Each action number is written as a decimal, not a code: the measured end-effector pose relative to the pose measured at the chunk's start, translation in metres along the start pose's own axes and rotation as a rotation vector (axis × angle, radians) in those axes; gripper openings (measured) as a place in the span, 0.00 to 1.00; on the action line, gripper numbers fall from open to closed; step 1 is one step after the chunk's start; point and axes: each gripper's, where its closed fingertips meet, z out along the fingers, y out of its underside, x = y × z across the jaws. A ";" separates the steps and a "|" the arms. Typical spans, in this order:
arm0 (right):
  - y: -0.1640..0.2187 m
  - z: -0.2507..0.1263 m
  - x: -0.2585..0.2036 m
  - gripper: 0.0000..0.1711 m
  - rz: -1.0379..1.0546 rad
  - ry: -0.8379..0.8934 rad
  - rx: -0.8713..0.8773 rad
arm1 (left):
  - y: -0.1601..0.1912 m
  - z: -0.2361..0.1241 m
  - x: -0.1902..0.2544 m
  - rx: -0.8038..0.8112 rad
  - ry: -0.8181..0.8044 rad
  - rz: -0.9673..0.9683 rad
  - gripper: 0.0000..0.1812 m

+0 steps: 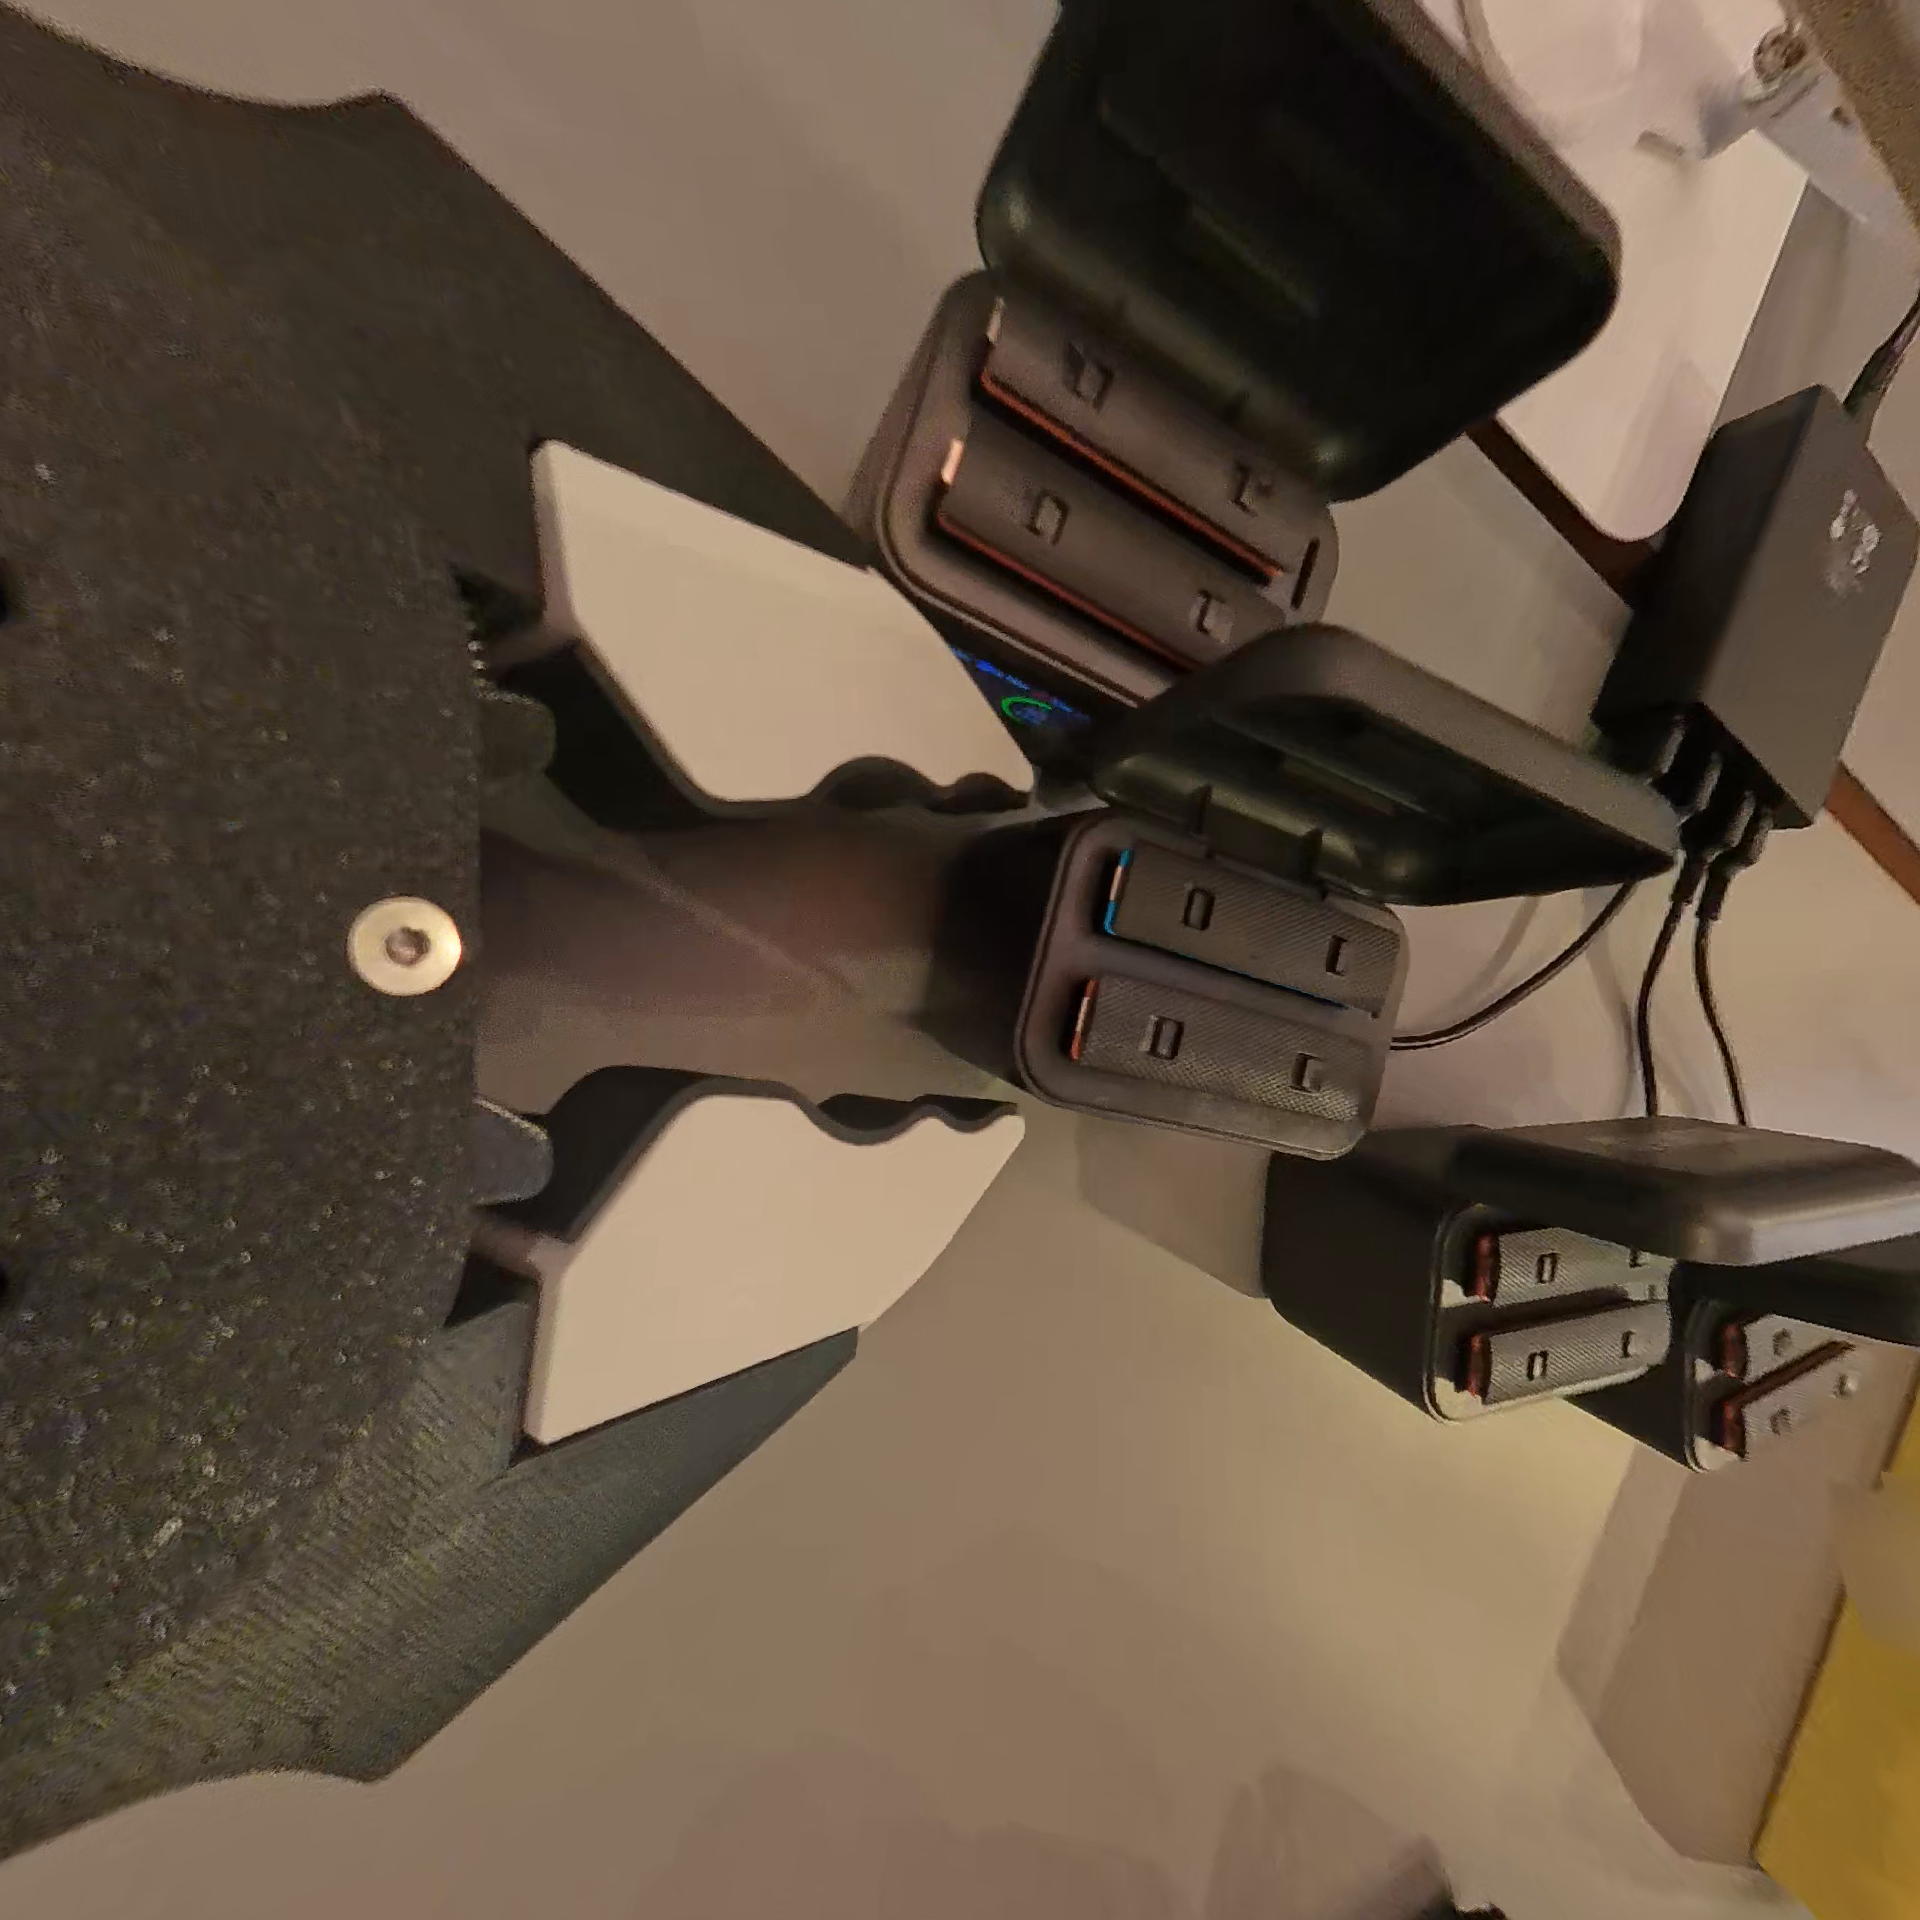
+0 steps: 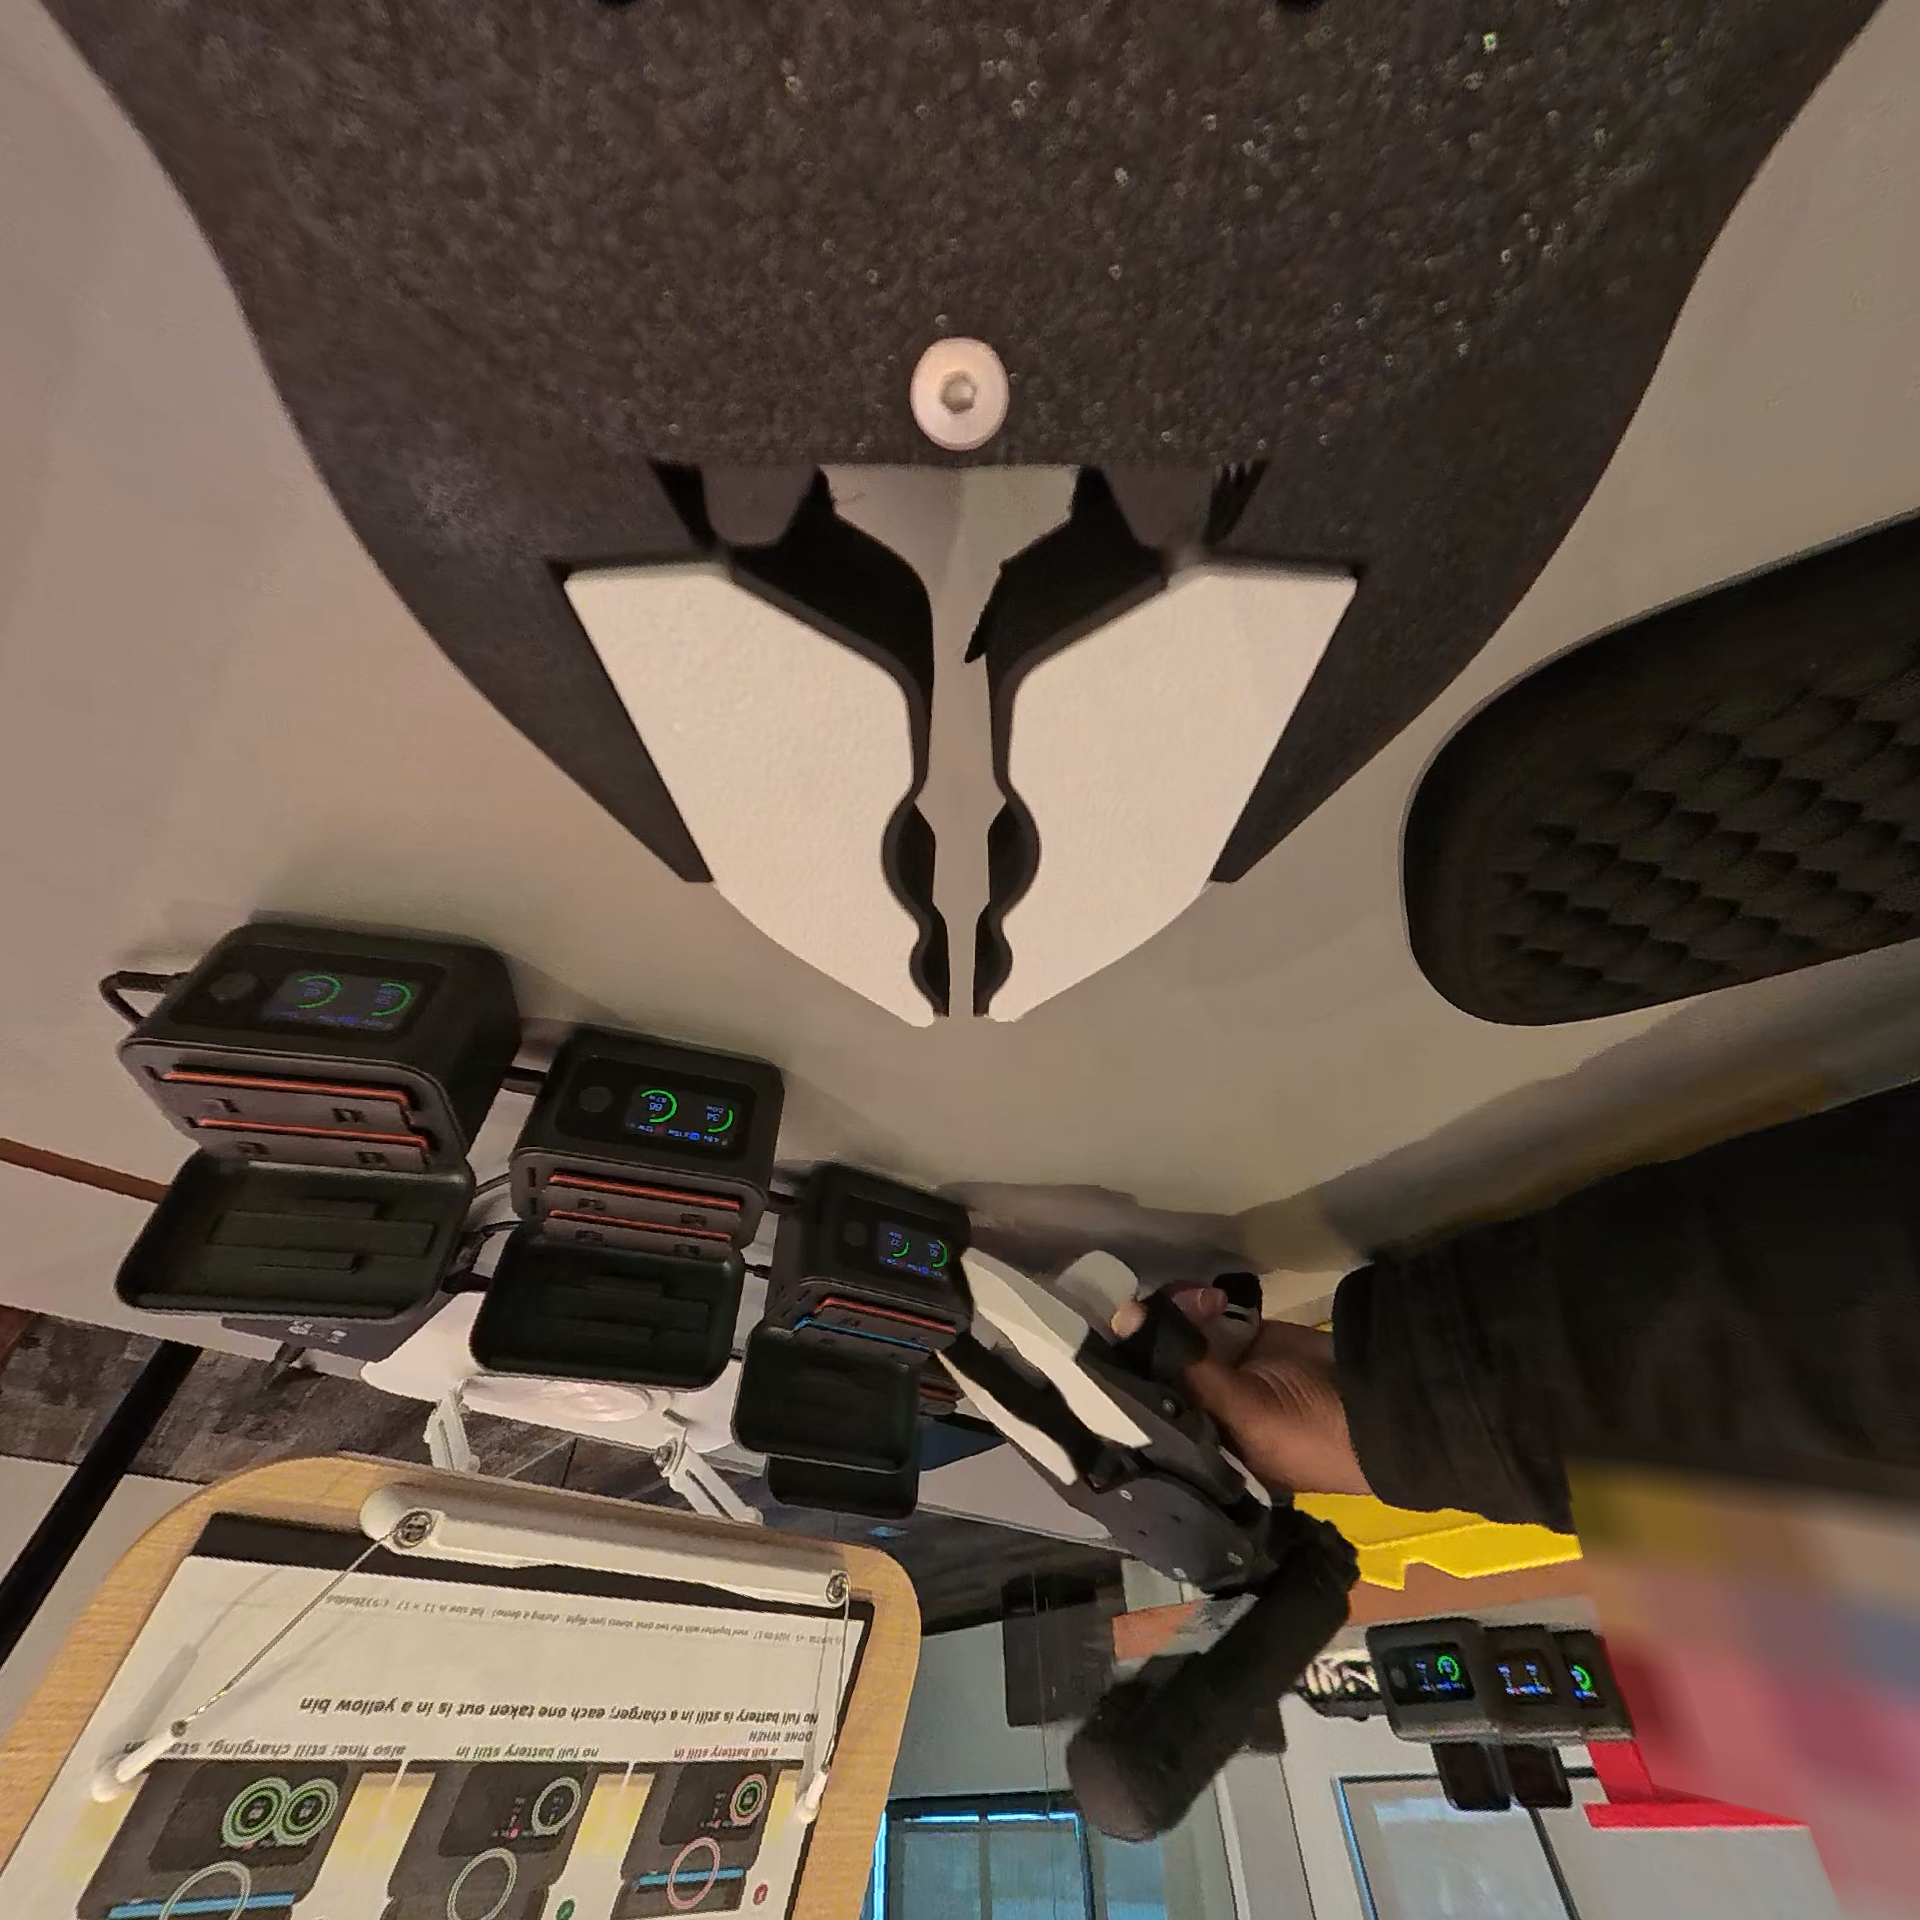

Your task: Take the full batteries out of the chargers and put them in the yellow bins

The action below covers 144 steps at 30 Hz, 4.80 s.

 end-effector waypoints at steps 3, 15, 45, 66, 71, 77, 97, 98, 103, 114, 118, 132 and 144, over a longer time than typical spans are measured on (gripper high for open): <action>0.000 0.000 0.000 0.02 0.000 -0.002 -0.002 | 0.000 -0.015 0.004 0.030 -0.009 0.000 0.30; 0.004 0.002 -0.004 0.02 -0.014 -0.019 -0.016 | 0.017 -0.028 -0.064 -0.009 -0.296 -0.063 0.42; 0.007 0.004 -0.005 0.02 0.003 -0.041 -0.034 | -0.004 -0.043 -0.021 0.038 -0.366 -0.055 0.28; 0.002 0.000 0.000 0.03 0.007 -0.015 -0.012 | -0.003 -0.014 0.121 -0.008 -0.566 -0.193 0.29; 0.002 0.000 -0.001 0.03 0.000 -0.015 -0.013 | -0.001 -0.023 0.127 0.001 -0.628 -0.220 0.20; 0.003 0.000 -0.001 0.03 -0.006 -0.012 -0.017 | 0.002 -0.027 0.124 -0.005 -0.677 -0.219 0.14; 0.003 0.000 -0.002 0.04 -0.003 -0.018 -0.016 | -0.018 0.002 0.136 0.045 -0.431 -0.190 0.28; 0.002 0.000 -0.002 0.04 -0.003 -0.018 -0.015 | -0.023 0.008 0.137 0.045 -0.377 -0.177 0.31; 0.002 -0.001 -0.001 0.04 0.001 -0.019 -0.015 | -0.045 0.046 0.121 0.037 -0.234 -0.076 0.40; 0.000 -0.002 0.001 0.04 0.020 -0.023 -0.009 | -0.051 0.094 0.074 -0.014 -0.225 -0.058 0.42; 0.000 -0.003 0.002 0.04 0.024 -0.022 -0.008 | -0.048 0.094 0.064 -0.018 -0.234 -0.008 0.31; 0.004 0.000 0.000 0.04 0.020 -0.036 -0.029 | -0.020 0.051 0.043 -0.085 0.113 0.139 0.30; 0.004 0.000 0.001 0.04 0.020 -0.035 -0.030 | -0.008 0.031 0.030 -0.111 0.046 0.113 0.33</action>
